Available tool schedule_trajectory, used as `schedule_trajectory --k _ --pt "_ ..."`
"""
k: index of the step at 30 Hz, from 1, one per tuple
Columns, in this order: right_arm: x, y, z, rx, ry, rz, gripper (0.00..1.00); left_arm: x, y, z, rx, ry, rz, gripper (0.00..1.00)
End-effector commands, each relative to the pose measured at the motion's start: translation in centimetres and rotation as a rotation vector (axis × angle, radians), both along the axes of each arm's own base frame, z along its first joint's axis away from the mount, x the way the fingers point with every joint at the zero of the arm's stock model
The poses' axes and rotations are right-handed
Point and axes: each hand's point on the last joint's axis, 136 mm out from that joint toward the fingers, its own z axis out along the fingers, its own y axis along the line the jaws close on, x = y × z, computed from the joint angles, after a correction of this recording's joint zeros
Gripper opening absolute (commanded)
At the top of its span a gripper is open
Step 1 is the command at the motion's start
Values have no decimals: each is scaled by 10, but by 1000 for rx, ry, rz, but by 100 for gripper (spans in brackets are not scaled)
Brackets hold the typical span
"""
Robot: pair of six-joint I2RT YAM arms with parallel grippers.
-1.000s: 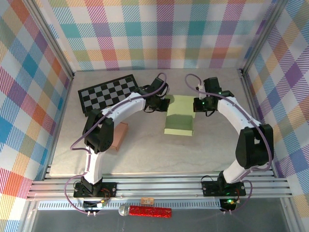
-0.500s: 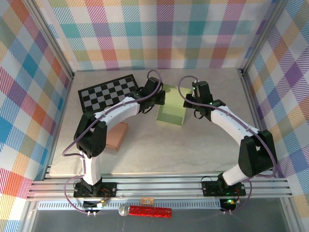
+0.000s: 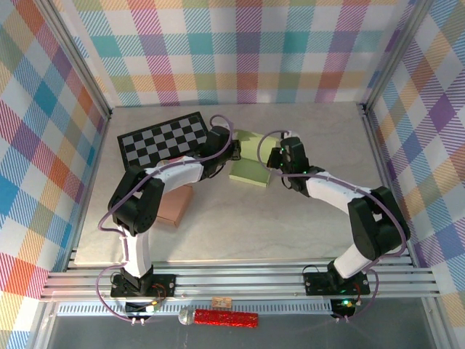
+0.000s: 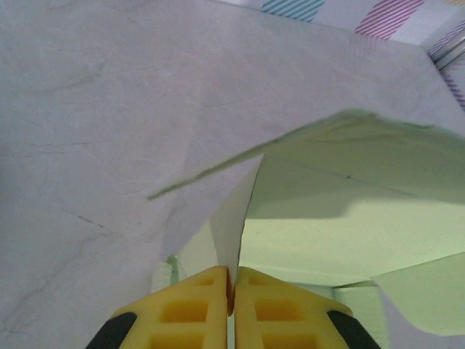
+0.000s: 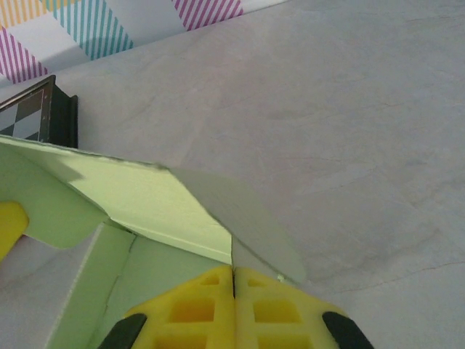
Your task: Fold the paper box
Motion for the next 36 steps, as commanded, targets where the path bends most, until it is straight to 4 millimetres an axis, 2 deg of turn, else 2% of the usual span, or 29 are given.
schedule_trajectory --k 1,10,14,18,21,25,29,33,36 --pt "0 9 14 -12 -94 26 0 -3 -14 33 -132 -77 -36 10" --pt "-18 15 7 -77 -97 49 5 -19 -4 23 -129 -80 -44 16" --pt "-27 12 11 -70 -32 32 11 -26 1 17 -104 -62 -48 17" --pt "-44 14 14 -35 86 57 29 -30 4 11 -86 -50 -48 18" --pt "-63 19 20 29 187 88 48 -31 7 8 -79 -47 -40 18" --pt "-90 25 42 113 311 126 65 -30 5 10 -76 -47 -43 18" --pt "-107 15 69 152 398 108 68 -29 3 12 -81 -49 -50 18" --pt "-105 -6 96 258 455 41 68 -29 3 13 -80 -48 -50 18" --pt "-89 -30 109 339 495 -57 68 -29 4 14 -82 -47 -51 18"
